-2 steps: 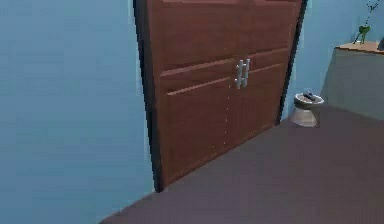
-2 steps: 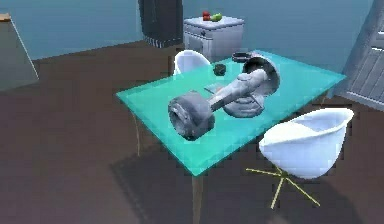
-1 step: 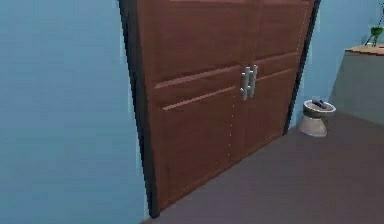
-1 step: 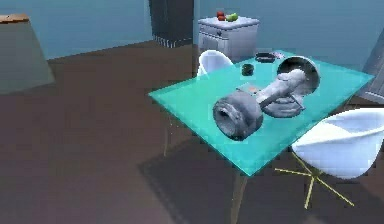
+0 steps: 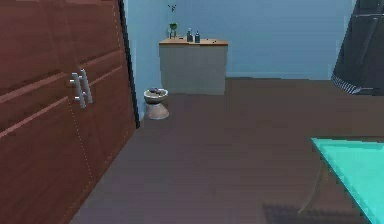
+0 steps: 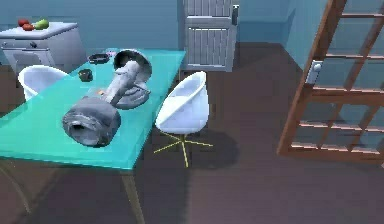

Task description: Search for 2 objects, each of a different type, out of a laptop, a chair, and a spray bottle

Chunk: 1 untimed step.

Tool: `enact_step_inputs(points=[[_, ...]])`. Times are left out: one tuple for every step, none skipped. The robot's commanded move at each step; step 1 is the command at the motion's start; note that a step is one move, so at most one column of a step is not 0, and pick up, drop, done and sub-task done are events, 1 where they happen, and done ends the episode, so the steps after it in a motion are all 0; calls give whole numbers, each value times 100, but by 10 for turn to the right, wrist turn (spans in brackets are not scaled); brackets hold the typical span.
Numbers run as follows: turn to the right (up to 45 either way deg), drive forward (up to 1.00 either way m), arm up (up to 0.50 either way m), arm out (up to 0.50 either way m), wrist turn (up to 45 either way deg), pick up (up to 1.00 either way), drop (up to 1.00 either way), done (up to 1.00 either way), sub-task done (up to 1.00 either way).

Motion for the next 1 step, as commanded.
enact_step_inputs(points=[[60, 0, 0, 0, 0, 0, 0, 0, 0]])
